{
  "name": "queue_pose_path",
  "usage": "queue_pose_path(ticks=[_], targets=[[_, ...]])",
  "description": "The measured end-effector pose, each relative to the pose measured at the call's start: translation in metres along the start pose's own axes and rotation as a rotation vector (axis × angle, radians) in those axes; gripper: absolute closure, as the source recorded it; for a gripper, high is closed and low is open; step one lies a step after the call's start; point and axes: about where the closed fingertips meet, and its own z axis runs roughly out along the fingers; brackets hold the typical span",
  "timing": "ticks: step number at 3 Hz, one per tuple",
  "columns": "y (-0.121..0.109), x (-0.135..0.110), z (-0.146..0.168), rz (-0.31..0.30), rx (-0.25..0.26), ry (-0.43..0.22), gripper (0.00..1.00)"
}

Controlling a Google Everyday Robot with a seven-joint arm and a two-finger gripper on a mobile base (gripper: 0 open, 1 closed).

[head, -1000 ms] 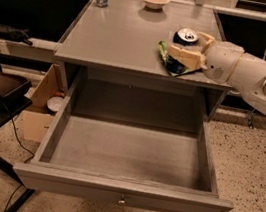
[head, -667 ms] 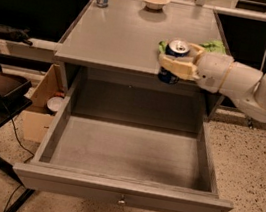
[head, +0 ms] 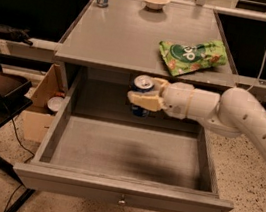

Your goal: Place pepsi can into top drawer

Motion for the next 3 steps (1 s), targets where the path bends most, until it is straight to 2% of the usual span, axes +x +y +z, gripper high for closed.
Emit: queue_pose_path(ticks=[1,2,3], targets=[[0.016,0.043,0.037,-0.018,-0.041,0.013,1.0],[0.023,0.08,0.061,-0.034,-0.052,0.002,1.0],[0.024,0.112,0.077,-0.006,-0.057,-0.005,1.0]])
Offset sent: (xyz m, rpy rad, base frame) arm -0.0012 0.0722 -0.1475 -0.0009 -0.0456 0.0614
